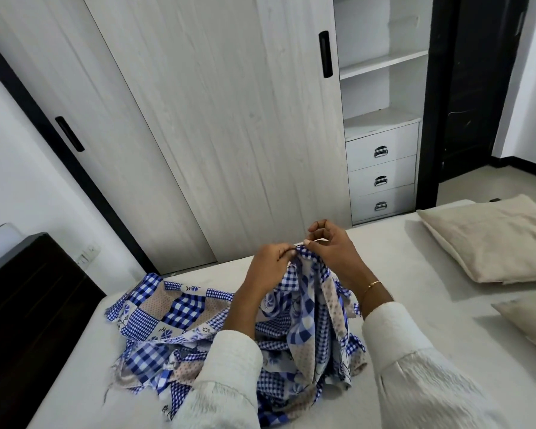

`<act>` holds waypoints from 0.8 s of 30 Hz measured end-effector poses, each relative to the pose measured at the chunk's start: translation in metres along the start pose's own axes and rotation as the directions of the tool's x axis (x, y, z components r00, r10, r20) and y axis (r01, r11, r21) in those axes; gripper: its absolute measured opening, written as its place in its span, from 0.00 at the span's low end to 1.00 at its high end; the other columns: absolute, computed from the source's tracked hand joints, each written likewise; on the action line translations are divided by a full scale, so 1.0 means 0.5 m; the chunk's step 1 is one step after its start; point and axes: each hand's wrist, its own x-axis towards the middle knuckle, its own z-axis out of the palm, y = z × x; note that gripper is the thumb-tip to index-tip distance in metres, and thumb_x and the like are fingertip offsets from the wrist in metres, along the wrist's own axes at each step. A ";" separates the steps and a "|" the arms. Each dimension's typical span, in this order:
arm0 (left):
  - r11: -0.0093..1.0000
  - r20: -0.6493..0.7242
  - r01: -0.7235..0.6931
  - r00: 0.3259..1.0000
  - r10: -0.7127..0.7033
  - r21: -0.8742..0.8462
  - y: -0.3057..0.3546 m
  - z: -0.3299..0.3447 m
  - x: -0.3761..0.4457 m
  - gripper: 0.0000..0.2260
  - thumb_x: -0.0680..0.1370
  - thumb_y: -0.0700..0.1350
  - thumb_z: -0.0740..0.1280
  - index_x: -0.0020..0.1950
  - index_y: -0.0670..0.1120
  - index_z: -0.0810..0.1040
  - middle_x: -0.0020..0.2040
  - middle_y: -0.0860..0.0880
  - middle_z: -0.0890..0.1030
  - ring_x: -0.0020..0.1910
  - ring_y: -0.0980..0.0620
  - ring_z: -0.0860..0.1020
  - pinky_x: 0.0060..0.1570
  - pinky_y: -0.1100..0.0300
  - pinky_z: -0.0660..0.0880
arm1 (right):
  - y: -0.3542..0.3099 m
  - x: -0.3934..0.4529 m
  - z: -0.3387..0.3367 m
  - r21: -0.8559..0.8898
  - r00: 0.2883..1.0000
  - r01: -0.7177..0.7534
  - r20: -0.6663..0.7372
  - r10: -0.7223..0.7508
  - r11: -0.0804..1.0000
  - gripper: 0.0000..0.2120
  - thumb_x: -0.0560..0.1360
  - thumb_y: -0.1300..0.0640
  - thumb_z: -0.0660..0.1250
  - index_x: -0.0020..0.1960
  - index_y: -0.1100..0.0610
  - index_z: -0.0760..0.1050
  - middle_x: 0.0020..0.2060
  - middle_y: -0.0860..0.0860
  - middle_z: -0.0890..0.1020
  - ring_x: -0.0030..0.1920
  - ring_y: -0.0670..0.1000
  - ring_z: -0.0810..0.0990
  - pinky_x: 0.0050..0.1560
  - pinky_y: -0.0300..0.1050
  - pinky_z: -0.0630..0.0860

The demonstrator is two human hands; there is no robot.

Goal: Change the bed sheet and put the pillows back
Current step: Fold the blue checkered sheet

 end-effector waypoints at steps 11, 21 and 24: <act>0.990 -0.163 -0.075 0.985 0.055 -0.121 0.019 -0.026 0.031 0.08 0.79 0.40 0.63 0.51 0.41 0.81 0.40 0.46 0.82 0.36 0.52 0.77 0.39 0.59 0.74 | 0.004 -0.006 0.012 -0.414 0.968 0.244 0.154 -0.197 0.877 0.08 0.70 0.64 0.72 0.46 0.58 0.75 0.46 0.53 0.70 0.45 0.49 0.72 0.43 0.32 0.70; 0.984 -0.324 0.001 0.944 0.057 0.176 0.013 -0.057 0.027 0.11 0.81 0.47 0.60 0.56 0.46 0.78 0.44 0.49 0.77 0.38 0.51 0.74 0.37 0.63 0.65 | 0.016 0.005 0.013 -0.519 0.891 0.214 -0.243 -0.383 0.827 0.05 0.74 0.66 0.66 0.46 0.67 0.79 0.41 0.60 0.81 0.39 0.50 0.73 0.41 0.40 0.67; 0.964 -0.462 0.090 0.886 0.038 0.252 0.018 -0.059 0.023 0.11 0.79 0.51 0.62 0.56 0.48 0.78 0.52 0.48 0.75 0.41 0.54 0.73 0.39 0.64 0.64 | 0.013 0.005 0.014 -0.467 0.788 0.125 -0.489 -0.373 0.875 0.09 0.77 0.64 0.62 0.43 0.69 0.76 0.39 0.62 0.78 0.38 0.53 0.71 0.38 0.39 0.62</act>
